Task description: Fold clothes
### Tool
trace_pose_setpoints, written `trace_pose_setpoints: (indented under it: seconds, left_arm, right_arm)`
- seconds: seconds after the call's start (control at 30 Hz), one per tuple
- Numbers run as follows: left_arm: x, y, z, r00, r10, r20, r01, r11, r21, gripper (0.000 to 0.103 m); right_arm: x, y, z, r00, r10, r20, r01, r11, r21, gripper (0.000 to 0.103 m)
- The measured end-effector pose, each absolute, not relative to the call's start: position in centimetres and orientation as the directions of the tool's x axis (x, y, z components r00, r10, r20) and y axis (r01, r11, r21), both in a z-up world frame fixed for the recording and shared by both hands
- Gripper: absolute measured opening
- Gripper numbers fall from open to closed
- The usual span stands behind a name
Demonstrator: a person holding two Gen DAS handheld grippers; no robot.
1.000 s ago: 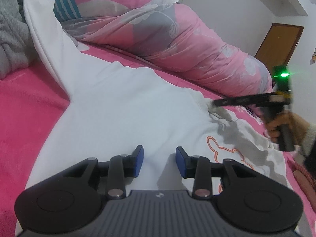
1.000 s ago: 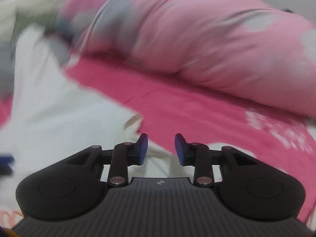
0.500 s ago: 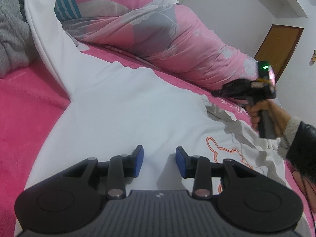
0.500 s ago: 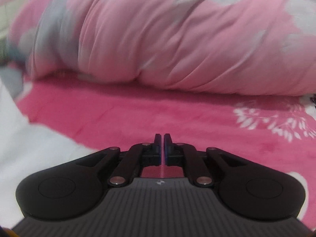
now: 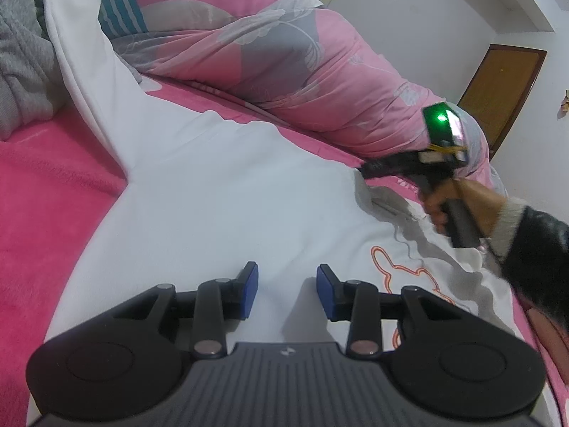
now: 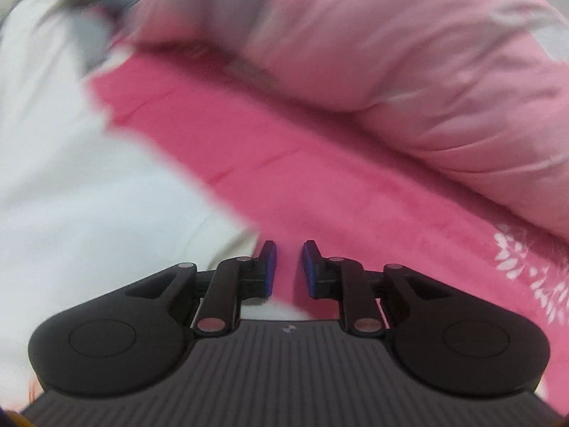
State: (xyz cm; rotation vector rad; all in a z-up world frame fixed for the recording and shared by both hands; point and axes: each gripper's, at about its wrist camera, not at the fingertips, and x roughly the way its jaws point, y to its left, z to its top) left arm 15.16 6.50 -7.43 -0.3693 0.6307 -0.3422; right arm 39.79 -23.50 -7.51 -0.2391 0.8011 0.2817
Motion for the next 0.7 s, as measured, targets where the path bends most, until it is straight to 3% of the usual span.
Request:
trace_pose_setpoints:
  seconds: [0.13, 0.33, 0.57, 0.63, 0.67, 0.7]
  left_arm:
    - [15.1, 6.6, -7.4, 0.756, -0.418, -0.504, 0.196, 0.879, -0.435, 0.038]
    - [15.2, 6.6, -7.4, 0.755, -0.419, -0.504, 0.195, 0.878, -0.437, 0.038]
    - [15.1, 6.6, -7.4, 0.755, -0.420, -0.503, 0.195, 0.877, -0.440, 0.038]
    - [15.1, 6.6, -7.4, 0.755, -0.421, -0.502, 0.194, 0.876, -0.442, 0.038]
    - [15.1, 6.6, -7.4, 0.755, -0.421, -0.502, 0.194, 0.875, -0.443, 0.038]
    - [15.1, 6.7, -7.4, 0.755, -0.422, -0.502, 0.194, 0.875, -0.443, 0.038]
  right_arm:
    - [40.5, -25.5, -6.7, 0.710, 0.178, -0.682, -0.186, 0.981, 0.063, 0.015]
    - [39.9, -28.5, -4.3, 0.588, 0.443, -0.677, -0.152, 0.882, 0.446, 0.028]
    - [40.1, -25.1, -4.5, 0.468, 0.415, -0.780, -0.201, 0.910, 0.363, 0.033]
    - [40.3, -24.1, -5.0, 0.460, 0.395, -0.795, -0.218, 0.918, 0.330, 0.026]
    - [40.3, -23.6, -5.2, 0.455, 0.385, -0.803, -0.227, 0.922, 0.314, 0.012]
    - [40.3, -23.3, -5.2, 0.476, 0.381, -0.793, -0.238, 0.924, 0.300, 0.006]
